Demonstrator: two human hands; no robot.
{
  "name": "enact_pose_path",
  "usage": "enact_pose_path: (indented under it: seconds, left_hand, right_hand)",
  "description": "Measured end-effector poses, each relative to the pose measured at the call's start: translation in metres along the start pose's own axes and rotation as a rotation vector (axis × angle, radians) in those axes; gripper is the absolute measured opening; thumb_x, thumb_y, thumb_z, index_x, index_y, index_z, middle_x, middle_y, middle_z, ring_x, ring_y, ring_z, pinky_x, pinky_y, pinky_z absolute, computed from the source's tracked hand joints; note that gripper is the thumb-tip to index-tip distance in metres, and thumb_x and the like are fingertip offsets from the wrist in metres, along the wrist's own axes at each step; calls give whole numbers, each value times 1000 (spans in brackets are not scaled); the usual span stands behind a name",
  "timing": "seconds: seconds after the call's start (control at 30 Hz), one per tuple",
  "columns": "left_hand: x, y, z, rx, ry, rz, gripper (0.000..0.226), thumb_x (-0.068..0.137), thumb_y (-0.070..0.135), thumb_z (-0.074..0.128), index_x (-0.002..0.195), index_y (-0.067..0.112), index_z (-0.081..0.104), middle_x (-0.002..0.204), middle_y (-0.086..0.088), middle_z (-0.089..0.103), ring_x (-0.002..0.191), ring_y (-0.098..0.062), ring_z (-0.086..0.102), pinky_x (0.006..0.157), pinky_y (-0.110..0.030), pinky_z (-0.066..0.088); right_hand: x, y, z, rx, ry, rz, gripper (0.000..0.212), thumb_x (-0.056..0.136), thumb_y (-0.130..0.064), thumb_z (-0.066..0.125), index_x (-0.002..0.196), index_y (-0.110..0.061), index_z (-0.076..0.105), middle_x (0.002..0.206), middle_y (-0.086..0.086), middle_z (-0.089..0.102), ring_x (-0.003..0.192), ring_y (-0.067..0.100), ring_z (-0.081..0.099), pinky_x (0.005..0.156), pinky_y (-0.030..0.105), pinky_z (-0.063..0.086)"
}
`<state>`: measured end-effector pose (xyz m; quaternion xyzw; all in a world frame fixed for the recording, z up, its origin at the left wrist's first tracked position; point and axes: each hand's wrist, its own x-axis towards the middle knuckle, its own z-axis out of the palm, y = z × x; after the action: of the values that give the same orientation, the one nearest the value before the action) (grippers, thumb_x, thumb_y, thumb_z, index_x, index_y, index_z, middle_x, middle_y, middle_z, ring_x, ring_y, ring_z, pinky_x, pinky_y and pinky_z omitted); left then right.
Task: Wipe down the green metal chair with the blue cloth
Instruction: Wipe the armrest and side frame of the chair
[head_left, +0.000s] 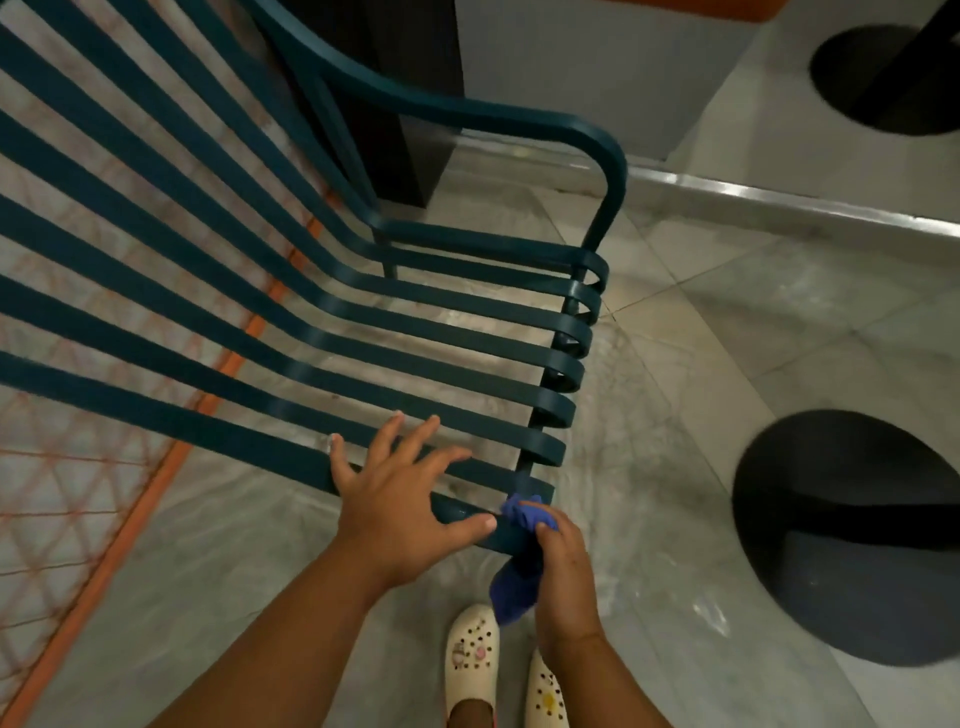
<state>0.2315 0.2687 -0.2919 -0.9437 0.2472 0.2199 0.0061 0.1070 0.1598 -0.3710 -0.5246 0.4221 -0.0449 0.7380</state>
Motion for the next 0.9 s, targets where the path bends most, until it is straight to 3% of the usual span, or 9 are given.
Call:
enact_pose_path:
  seconds: [0.07, 0.13, 0.2, 0.3, 0.43, 0.6, 0.67, 0.77, 0.9]
  left_hand:
    - [3, 5, 1, 46, -10, 16, 80, 66, 86, 32, 138, 52, 26, 159, 15, 3, 145, -15, -14, 107, -64, -15]
    - [6, 12, 3, 61, 2, 60, 81, 62, 82, 23, 138, 53, 23, 158, 16, 3, 145, -13, -16, 107, -63, -19]
    - [7, 20, 5, 52, 40, 80, 81, 60, 78, 23, 137, 53, 27, 157, 17, 9, 146, -12, -11, 108, -60, -19]
    - [4, 24, 10, 18, 118, 70, 77, 59, 75, 33, 132, 51, 37, 154, 16, 25, 146, -12, 4, 111, -59, -13]
    - [5, 21, 15, 20, 147, 88, 78, 59, 74, 39, 132, 50, 36, 151, 18, 30, 146, -10, 10, 113, -60, -8]
    - [8, 23, 19, 48, 149, 74, 85, 56, 77, 34, 136, 51, 27, 153, 22, 19, 145, -8, 4, 114, -57, -10]
    - [9, 24, 18, 46, 133, 65, 87, 55, 78, 31, 138, 51, 24, 154, 23, 14, 145, -7, 0, 114, -57, -10]
    - [9, 25, 15, 64, 104, 60, 90, 54, 78, 26, 139, 50, 18, 155, 22, 7, 145, -7, -5, 114, -56, -10]
    - [10, 23, 15, 58, 88, 82, 89, 57, 76, 28, 141, 49, 19, 157, 18, 7, 146, -10, -5, 113, -56, -10]
  right_hand:
    - [-3, -4, 2, 34, -36, 29, 30, 74, -45, 56, 88, -26, 74, 107, 2, 67, 105, 17, 61, 100, 42, 45]
    - [-10, -3, 2, 99, -57, 4, 41, 72, -53, 57, 95, -24, 74, 113, -2, 66, 109, 11, 60, 97, 33, 46]
    - [-9, 9, -4, 169, -50, -50, 36, 81, -46, 56, 99, -20, 74, 115, -5, 67, 111, 9, 59, 95, 28, 46]
    - [16, 41, -10, 320, 52, 152, 24, 94, -21, 52, 92, -15, 75, 104, 4, 71, 98, 19, 63, 82, 29, 50]
    - [53, 82, -7, 408, 118, 344, 27, 90, -21, 54, 92, 1, 69, 85, 12, 67, 82, 22, 57, 58, 21, 48]
    - [94, 112, -7, 437, 103, 509, 30, 93, -27, 54, 95, -5, 76, 90, 14, 72, 79, 25, 64, 65, 30, 52]
    - [100, 111, -7, 492, 101, 572, 30, 96, -26, 53, 92, -5, 73, 83, 9, 74, 78, 22, 66, 67, 28, 56]
    - [94, 95, -7, 518, 83, 606, 32, 98, -24, 52, 82, -3, 71, 80, 7, 73, 83, 22, 65, 83, 31, 53]
    - [63, 51, -8, 462, 77, 580, 29, 96, -18, 49, 90, 0, 71, 80, 10, 72, 74, 20, 66, 64, 25, 56]
